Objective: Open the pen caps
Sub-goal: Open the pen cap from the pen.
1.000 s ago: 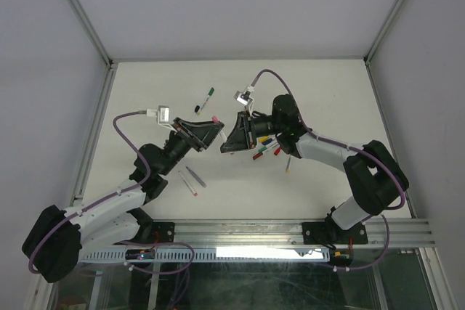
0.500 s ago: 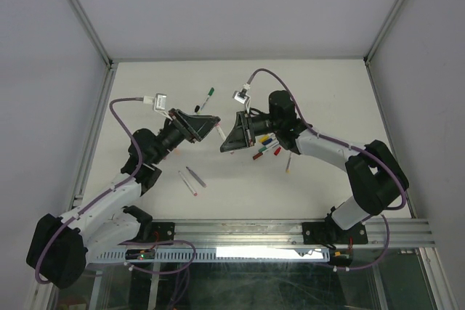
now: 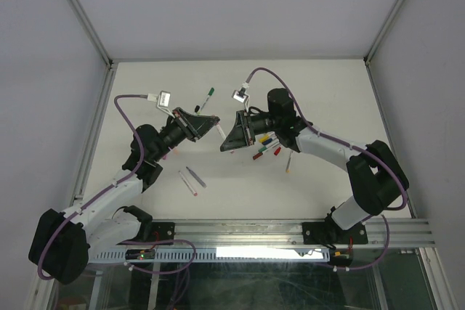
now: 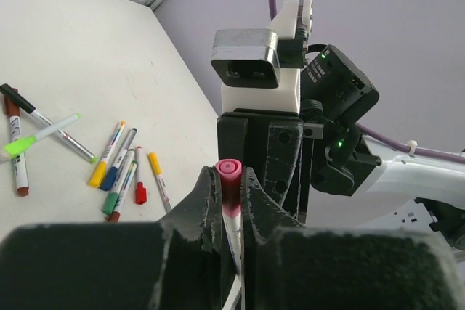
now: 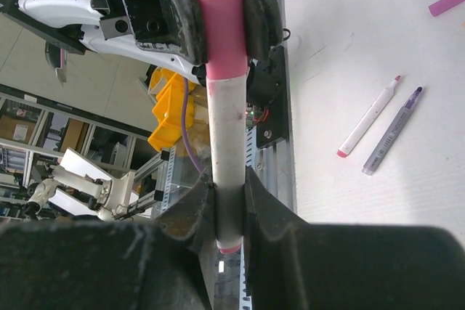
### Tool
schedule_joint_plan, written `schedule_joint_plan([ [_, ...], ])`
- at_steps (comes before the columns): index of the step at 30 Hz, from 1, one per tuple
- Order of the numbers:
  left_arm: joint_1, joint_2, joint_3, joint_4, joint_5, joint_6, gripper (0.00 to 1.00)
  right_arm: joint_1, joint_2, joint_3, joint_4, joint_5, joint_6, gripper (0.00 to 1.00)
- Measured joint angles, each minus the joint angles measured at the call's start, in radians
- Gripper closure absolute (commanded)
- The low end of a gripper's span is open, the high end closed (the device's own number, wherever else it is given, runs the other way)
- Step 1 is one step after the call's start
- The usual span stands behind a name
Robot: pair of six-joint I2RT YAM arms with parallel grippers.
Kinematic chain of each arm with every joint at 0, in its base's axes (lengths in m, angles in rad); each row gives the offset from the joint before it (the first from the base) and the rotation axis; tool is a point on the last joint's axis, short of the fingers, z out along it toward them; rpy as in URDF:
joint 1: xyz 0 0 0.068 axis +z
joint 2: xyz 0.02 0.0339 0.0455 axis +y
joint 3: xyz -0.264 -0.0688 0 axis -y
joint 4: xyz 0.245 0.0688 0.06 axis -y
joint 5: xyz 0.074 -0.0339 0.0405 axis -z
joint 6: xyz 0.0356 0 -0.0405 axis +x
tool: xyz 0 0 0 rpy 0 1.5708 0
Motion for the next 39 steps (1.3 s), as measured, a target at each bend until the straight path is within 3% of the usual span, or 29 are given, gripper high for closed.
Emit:
schedule_joint_plan([
  [39,0.002,0.032,-0.042,0.164,0.032,0.008,1.00,-0.013,0.000,0.009,0.016,-0.026,-0.018,1.00],
])
